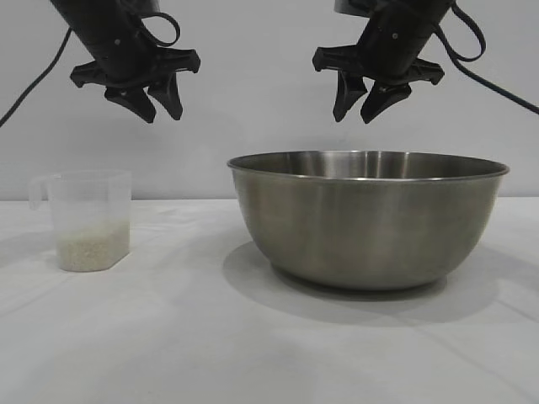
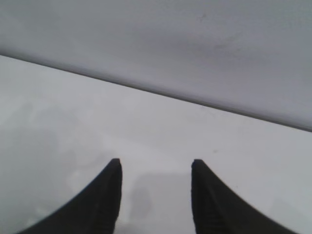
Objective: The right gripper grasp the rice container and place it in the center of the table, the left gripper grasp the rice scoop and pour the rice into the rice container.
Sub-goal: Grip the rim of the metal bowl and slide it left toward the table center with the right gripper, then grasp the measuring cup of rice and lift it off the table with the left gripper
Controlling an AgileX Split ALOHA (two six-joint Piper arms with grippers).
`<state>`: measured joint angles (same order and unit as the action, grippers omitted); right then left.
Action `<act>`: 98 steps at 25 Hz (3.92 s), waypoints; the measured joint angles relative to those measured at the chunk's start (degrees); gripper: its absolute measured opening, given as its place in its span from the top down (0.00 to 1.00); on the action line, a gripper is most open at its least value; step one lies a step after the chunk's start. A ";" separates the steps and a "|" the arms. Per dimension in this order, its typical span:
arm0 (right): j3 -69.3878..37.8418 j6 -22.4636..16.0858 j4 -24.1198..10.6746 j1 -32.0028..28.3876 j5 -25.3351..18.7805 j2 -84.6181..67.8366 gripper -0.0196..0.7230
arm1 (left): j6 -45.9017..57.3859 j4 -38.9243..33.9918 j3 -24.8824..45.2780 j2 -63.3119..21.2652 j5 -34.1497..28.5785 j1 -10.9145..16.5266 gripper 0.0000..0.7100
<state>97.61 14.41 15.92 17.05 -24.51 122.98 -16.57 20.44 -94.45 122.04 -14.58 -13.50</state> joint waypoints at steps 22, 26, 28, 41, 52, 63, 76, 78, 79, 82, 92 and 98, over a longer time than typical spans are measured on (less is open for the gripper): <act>0.02 -0.12 -0.26 -7.86 -27.01 -9.35 0.54 | -0.28 -0.11 0.00 0.00 -1.49 0.00 0.61; 0.02 -0.12 -1.79 -9.55 -38.93 -10.95 0.54 | -0.28 -0.11 0.00 0.00 -1.49 -0.09 0.61; 0.02 -0.12 -2.06 -9.67 -43.99 -11.08 0.54 | -0.41 -0.11 0.00 0.00 -1.54 -0.09 0.61; -8.64 -0.12 -1.06 -7.29 -45.76 -10.61 0.54 | -0.55 -0.21 0.00 -1.23 -2.70 -0.09 0.61; -9.54 -0.12 -2.03 -4.55 -45.33 -5.54 0.64 | -0.60 -0.43 0.00 -1.48 -3.45 -0.09 0.61; -9.54 -0.12 -2.62 -1.15 -44.83 -4.49 0.97 | -0.68 -0.43 0.00 -1.48 -3.83 -0.09 0.61; -9.54 -0.12 -1.45 5.14 -42.05 -4.49 0.84 | -0.68 -0.43 0.00 -1.48 -4.27 -0.09 0.61; -9.54 -0.12 -1.45 5.14 -41.81 -4.49 0.63 | -0.68 -0.43 0.00 -1.48 -4.27 -0.09 0.61; -9.54 -0.12 -1.45 5.14 -41.81 -4.49 0.51 | -0.68 -0.43 0.00 -1.48 -4.27 -0.09 0.61; -9.54 -0.12 -1.45 5.14 -41.81 -4.87 0.29 | -0.68 -0.43 0.00 -1.48 -4.39 -0.09 0.61; -22.08 -0.12 -2.70 5.14 -19.83 -20.12 0.36 | -0.68 -0.52 0.00 -2.05 -4.41 -0.09 0.61; -47.52 0.00 -6.63 5.14 3.51 -35.68 0.36 | -0.68 -0.62 0.00 -2.57 -4.41 -0.09 0.61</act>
<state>50.09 14.40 9.29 22.19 -21.00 87.29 -17.25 19.82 -94.45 119.46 -19.00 -13.59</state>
